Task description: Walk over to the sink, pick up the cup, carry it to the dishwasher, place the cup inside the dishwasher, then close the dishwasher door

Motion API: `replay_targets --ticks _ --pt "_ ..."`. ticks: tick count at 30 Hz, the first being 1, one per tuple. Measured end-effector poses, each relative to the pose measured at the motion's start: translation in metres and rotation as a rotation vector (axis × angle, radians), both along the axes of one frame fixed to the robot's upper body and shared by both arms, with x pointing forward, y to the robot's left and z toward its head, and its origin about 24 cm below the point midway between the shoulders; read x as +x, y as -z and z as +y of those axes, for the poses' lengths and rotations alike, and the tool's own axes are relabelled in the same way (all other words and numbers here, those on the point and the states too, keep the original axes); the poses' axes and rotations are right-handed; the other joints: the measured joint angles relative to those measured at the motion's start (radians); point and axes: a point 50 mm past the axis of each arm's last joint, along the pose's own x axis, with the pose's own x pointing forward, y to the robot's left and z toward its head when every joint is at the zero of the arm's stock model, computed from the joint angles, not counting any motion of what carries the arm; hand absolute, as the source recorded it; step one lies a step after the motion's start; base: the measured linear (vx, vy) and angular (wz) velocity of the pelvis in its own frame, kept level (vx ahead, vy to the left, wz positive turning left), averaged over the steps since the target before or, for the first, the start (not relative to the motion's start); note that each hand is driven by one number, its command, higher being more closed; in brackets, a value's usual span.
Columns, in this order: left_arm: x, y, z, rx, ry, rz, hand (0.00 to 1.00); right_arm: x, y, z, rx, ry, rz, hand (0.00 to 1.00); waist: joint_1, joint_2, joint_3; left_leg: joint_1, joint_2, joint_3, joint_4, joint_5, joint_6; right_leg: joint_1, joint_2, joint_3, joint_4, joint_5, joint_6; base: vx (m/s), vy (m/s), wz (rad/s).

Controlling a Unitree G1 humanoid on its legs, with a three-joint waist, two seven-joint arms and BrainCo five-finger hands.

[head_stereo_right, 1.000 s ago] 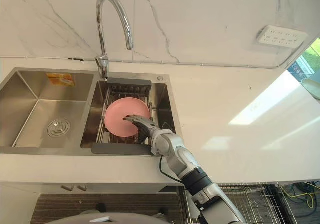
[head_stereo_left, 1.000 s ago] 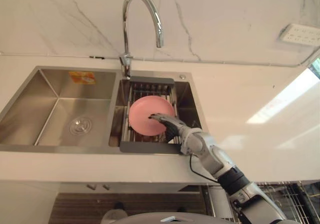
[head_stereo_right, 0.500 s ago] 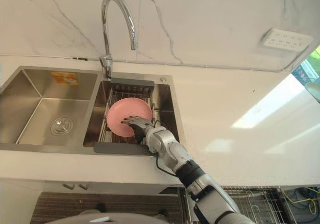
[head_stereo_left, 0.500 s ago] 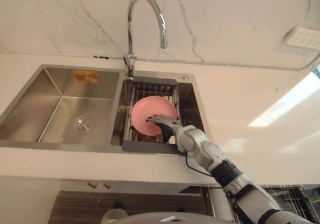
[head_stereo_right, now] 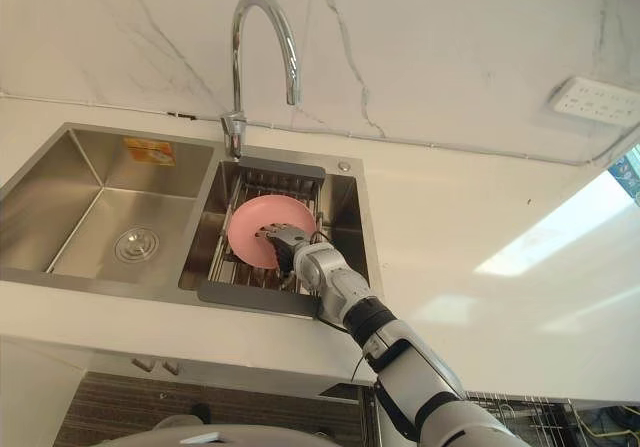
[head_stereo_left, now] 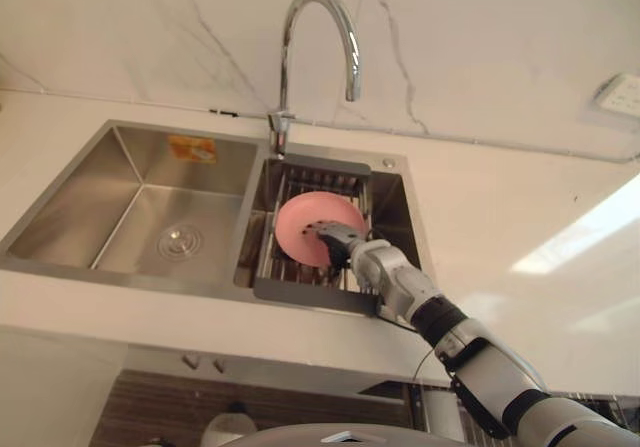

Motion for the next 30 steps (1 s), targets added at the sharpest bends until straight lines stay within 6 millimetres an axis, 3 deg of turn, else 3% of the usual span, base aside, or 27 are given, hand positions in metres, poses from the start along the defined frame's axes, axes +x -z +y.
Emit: replay_targets --ticks 12,15,30 --pt "0.0069 -0.0021 0.0012 0.006 0.017 -0.032 0.0 0.0052 -0.0009 -0.0019 0.117 0.074 -0.242 0.0 0.019 -0.007 0.023 -0.007 -0.001 -0.006 0.0 -0.003 -0.001 -0.001 -0.001 -0.006 0.0 -0.008 0.008 0.01 0.001 0.01" --pt "0.0043 -0.002 0.0017 0.006 0.017 -0.035 0.0 0.0029 0.0007 -0.0017 0.149 0.076 -0.273 0.0 0.002 -0.007 0.023 -0.009 -0.002 -0.024 0.0 -0.002 -0.002 0.004 -0.001 -0.019 0.001 -0.006 0.004 0.04 0.002 0.09" --pt "0.0058 -0.0018 -0.0009 -0.009 0.023 -0.052 0.0 0.0026 -0.0052 -0.0046 0.234 0.087 -0.366 0.0 0.001 0.02 0.042 -0.011 0.0 -0.025 0.0 0.001 -0.003 0.004 0.001 -0.022 0.005 -0.013 0.008 0.0 0.0 0.0"
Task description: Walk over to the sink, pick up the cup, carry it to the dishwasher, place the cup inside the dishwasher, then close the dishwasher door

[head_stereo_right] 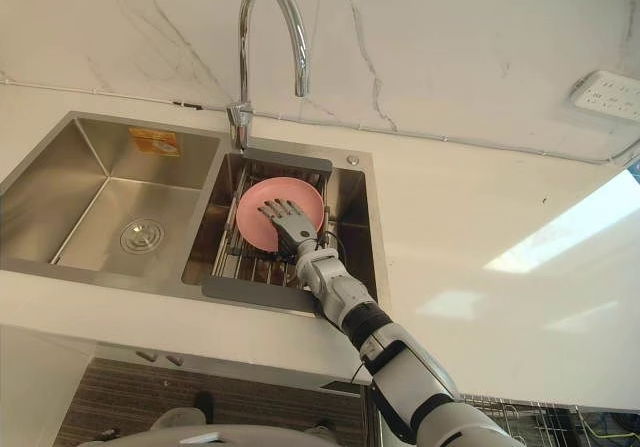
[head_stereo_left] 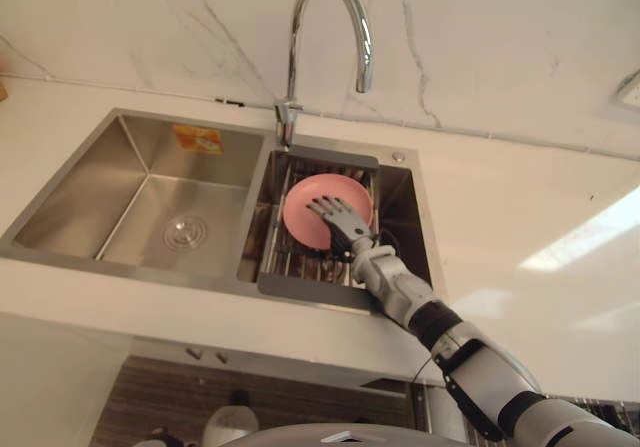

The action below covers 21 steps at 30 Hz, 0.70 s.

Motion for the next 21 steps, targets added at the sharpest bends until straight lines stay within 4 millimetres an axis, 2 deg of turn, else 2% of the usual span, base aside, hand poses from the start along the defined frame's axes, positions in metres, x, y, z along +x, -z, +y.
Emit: replay_targets --ticks 4,7,14,21 --pt "0.001 0.0 -0.003 -0.006 0.002 -0.014 0.0 0.003 -0.007 -0.007 0.049 0.042 -0.062 0.0 0.001 0.003 0.002 -0.007 -0.001 -0.001 0.0 -0.001 0.0 -0.005 -0.001 -0.003 0.0 0.003 -0.004 0.02 0.008 0.02" --pt "0.002 0.001 -0.004 -0.009 0.003 -0.021 0.0 0.002 -0.011 -0.005 0.078 0.036 -0.074 0.0 -0.005 0.016 0.01 -0.005 0.0 -0.002 0.0 0.003 0.005 -0.004 0.0 -0.002 0.001 0.005 0.0 0.03 0.006 -0.02" --pt "0.002 0.001 -0.004 -0.009 0.006 -0.026 0.0 0.002 -0.013 -0.009 0.112 0.059 -0.096 0.0 -0.004 0.02 0.013 0.002 0.0 -0.005 0.0 0.007 0.006 -0.005 0.001 -0.002 0.006 0.006 0.001 0.01 0.002 0.0" --pt "-0.001 0.003 -0.012 -0.033 0.019 -0.017 0.0 0.004 -0.02 -0.015 0.139 0.08 -0.129 0.0 -0.001 0.041 0.025 -0.001 0.001 -0.014 0.0 0.007 0.0 -0.005 0.001 -0.005 0.007 0.004 -0.006 0.0 0.0 0.01"
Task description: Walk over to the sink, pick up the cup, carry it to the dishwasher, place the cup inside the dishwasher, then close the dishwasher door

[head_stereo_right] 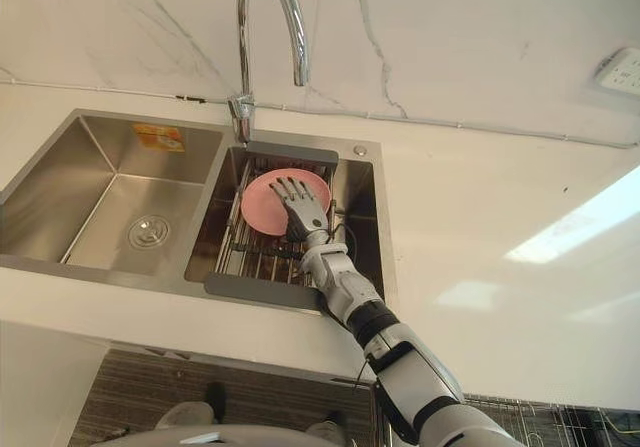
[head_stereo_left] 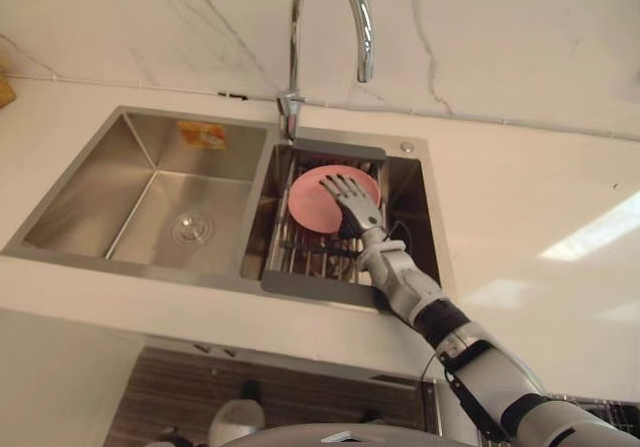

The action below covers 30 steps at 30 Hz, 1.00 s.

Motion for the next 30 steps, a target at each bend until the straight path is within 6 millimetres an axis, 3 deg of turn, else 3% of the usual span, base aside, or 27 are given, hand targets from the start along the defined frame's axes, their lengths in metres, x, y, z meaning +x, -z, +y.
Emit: replay_targets --ticks 9,14,21,26,30 --pt "0.0 0.0 0.0 -0.001 0.009 0.001 0.0 -0.005 -0.006 0.001 0.042 -0.038 -0.039 0.0 -0.007 0.001 0.001 -0.008 -0.001 0.0 0.0 0.007 0.007 -0.009 0.0 0.001 0.0 0.006 0.007 0.0 0.0 0.0" --pt "-0.003 0.001 -0.005 -0.015 0.011 0.009 0.0 -0.007 -0.03 -0.006 0.168 0.006 -0.196 0.0 -0.006 0.003 0.0 -0.006 -0.002 -0.001 0.0 0.007 0.007 -0.007 0.0 0.002 0.0 0.006 0.007 0.0 0.0 0.0" --pt "-0.007 0.002 -0.007 -0.018 0.01 0.016 0.0 -0.006 -0.038 -0.014 0.2 0.043 -0.243 0.0 -0.01 0.004 -0.001 -0.006 -0.002 -0.001 0.0 0.007 0.007 -0.007 0.0 0.002 0.0 0.006 0.006 0.0 0.0 0.0" --pt "-0.007 0.002 -0.009 -0.02 0.032 0.021 0.0 -0.004 -0.04 -0.025 0.205 0.088 -0.221 0.0 -0.01 0.004 -0.001 -0.007 -0.001 0.004 0.0 0.007 0.007 -0.007 0.0 0.003 -0.001 0.006 0.006 0.0 0.0 0.0" --pt "-0.008 0.003 -0.009 -0.02 0.037 0.028 0.0 -0.008 -0.028 -0.03 0.187 0.093 -0.102 0.0 -0.012 0.002 -0.002 -0.005 -0.001 0.01 0.0 0.006 0.006 -0.008 0.0 0.007 -0.002 0.006 0.006 0.0 0.0 -0.02"
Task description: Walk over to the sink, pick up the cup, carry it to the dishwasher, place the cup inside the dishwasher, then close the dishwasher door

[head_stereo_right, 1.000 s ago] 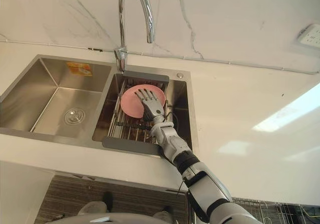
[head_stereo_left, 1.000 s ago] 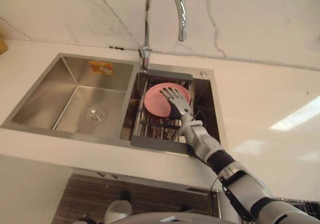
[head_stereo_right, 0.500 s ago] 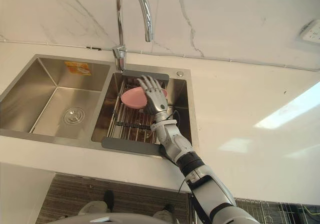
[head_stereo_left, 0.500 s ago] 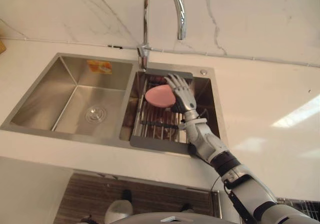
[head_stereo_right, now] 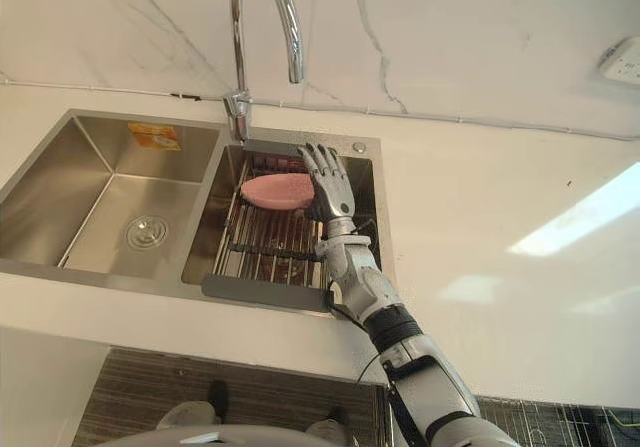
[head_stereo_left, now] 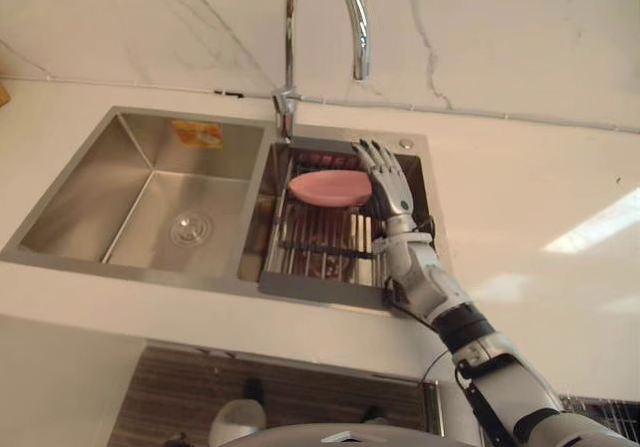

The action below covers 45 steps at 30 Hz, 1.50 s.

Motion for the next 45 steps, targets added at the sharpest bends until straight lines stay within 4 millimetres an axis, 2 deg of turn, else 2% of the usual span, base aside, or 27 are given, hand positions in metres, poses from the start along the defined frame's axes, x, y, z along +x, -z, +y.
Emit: replay_targets --ticks 1,10,18,22,34,40,42,43,45 --pt "0.0 0.0 0.0 0.0 0.001 0.001 0.0 -0.001 0.005 -0.001 -0.012 0.001 0.041 1.0 0.0 0.0 0.0 0.0 0.0 0.0 0.0 0.0 0.0 0.0 0.0 0.0 0.0 0.0 0.0 0.0 0.0 0.0" --pt "-0.004 0.001 0.0 0.003 0.035 0.028 0.0 0.005 0.021 0.0 -0.102 -0.022 0.2 1.0 0.006 -0.017 -0.018 0.009 0.0 -0.01 0.0 0.0 0.0 0.011 0.0 -0.004 -0.001 0.0 0.0 0.0 0.0 0.0" --pt "-0.004 0.001 0.0 0.002 0.035 0.027 0.0 0.006 0.017 0.013 -0.113 -0.095 0.173 1.0 0.012 -0.02 -0.02 -0.003 -0.001 -0.027 0.0 0.003 -0.003 0.011 0.0 -0.022 -0.001 -0.004 -0.009 0.0 0.001 0.07" --pt "-0.003 0.0 0.0 0.0 0.034 0.019 0.0 0.009 0.018 0.014 -0.117 -0.096 0.178 1.0 0.031 -0.021 -0.02 -0.005 -0.003 -0.036 0.0 0.01 0.001 0.015 0.0 -0.029 -0.004 -0.003 -0.009 0.01 0.005 0.05" --pt "-0.003 0.0 0.0 0.001 0.03 0.015 0.0 0.009 0.014 0.021 -0.126 -0.136 0.159 1.0 0.031 -0.021 -0.02 -0.006 -0.003 -0.038 0.0 0.011 0.002 0.015 0.0 -0.03 -0.005 0.002 -0.002 0.0 0.0 0.0" --pt "-0.005 0.0 -0.001 0.002 0.033 0.017 0.0 0.01 -0.007 0.029 -0.081 -0.192 0.083 1.0 0.015 -0.021 -0.02 -0.005 -0.002 -0.026 0.0 0.011 0.002 0.012 0.0 -0.023 -0.008 0.005 -0.002 0.01 0.006 -0.03" --pt "-0.006 0.001 -0.001 0.002 0.033 0.017 0.0 0.003 -0.032 0.033 -0.061 -0.25 -0.021 1.0 0.012 -0.022 -0.02 -0.007 0.006 -0.014 0.0 0.01 0.001 -0.001 0.002 -0.004 -0.006 0.01 -0.004 0.01 0.004 -0.2" --pt "-0.006 0.001 -0.001 0.003 0.033 0.017 0.0 -0.001 -0.048 0.031 -0.037 -0.267 -0.092 1.0 0.009 -0.023 -0.021 -0.009 0.008 -0.006 0.0 0.01 0.0 -0.01 0.003 0.004 -0.004 0.011 -0.006 0.02 0.006 -0.22" --pt "-0.007 0.001 -0.001 0.003 0.033 0.02 0.0 -0.007 -0.066 0.023 0.002 -0.275 -0.169 1.0 0.005 -0.024 -0.023 -0.007 0.011 0.006 0.0 0.009 -0.001 -0.019 0.004 0.017 0.002 0.012 -0.007 0.02 0.006 -0.18"
